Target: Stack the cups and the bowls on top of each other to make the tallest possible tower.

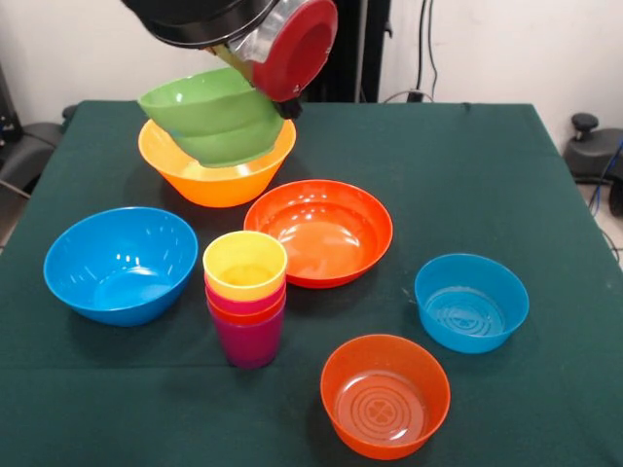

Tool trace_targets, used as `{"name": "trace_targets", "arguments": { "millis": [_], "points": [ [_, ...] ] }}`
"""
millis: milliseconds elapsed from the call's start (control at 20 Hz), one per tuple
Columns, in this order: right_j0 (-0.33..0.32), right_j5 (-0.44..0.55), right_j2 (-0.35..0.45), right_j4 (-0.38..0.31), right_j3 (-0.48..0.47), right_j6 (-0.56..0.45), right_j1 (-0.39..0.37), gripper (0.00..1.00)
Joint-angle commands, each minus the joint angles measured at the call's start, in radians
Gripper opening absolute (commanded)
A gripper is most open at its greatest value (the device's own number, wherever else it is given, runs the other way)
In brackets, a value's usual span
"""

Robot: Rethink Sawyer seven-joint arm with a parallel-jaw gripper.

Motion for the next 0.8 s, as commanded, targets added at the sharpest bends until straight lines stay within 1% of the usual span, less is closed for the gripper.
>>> {"name": "trace_targets", "arguments": {
  "millis": [50, 150, 350, 650, 800],
  "points": [
    [-0.060, -0.050, -0.385, 0.231, -0.027, -0.152, 0.006, 0.00],
    [-0.071, -0.063, -0.457, 0.293, -0.027, -0.161, 0.004, 0.00],
    [-0.083, -0.101, -0.564, 0.395, -0.022, -0.167, 0.003, 0.00],
    [-0.098, -0.141, -0.695, 0.519, -0.016, -0.180, -0.002, 0.00],
    [-0.104, -0.158, -0.746, 0.577, -0.014, -0.180, -0.001, 0.00]
  ]
}}
